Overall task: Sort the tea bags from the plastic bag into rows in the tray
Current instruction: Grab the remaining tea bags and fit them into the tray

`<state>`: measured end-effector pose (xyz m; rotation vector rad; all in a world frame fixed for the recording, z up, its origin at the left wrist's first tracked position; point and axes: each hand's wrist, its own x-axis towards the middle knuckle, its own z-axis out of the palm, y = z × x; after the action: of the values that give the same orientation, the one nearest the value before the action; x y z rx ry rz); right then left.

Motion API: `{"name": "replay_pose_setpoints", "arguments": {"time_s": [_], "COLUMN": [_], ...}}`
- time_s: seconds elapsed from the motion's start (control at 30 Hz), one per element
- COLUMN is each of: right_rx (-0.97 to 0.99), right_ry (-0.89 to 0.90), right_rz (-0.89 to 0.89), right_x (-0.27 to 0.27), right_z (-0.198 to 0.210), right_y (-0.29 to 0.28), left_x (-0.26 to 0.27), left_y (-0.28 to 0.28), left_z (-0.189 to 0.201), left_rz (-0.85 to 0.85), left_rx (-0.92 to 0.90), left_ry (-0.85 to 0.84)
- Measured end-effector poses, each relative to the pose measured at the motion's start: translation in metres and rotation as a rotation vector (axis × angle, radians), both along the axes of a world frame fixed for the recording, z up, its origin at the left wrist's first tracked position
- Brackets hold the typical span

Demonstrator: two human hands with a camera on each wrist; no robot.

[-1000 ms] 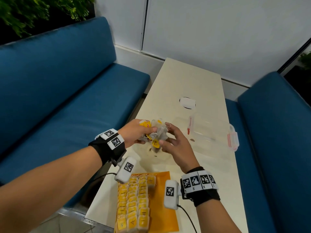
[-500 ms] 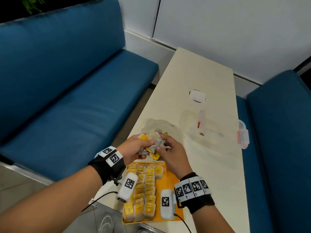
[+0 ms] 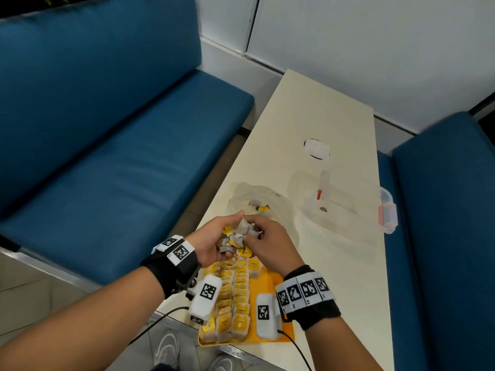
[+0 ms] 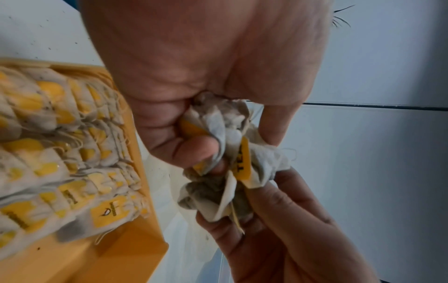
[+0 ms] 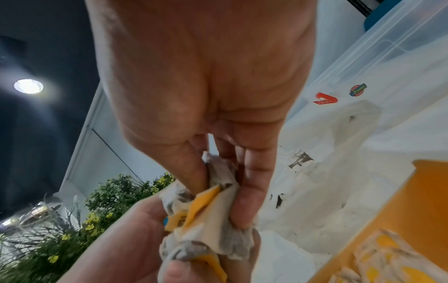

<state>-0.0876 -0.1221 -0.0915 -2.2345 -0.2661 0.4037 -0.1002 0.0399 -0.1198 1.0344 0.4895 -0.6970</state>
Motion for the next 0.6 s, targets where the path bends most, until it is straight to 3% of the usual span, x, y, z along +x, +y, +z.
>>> {"name": "replay_pose_setpoints", "arguments": {"time_s": [0.27,0.6], "right_rx": [-0.091,-0.465], "right_ry": [-0.003,0.087], "right_rz": [0.049,0.117], "right_x": [-0.003,-0.010], "right_z": [0.008,0.002], "right_y": [0.011,0.023], "left_x": [-0.009,-0.027], "left_y": [0.007,0.006], "left_z": [-0.007,-0.023], "left_rz": [0.008,0.026], "left_rx": [-0.090,-0.125], "left_ry": [0.042,0.082]}}
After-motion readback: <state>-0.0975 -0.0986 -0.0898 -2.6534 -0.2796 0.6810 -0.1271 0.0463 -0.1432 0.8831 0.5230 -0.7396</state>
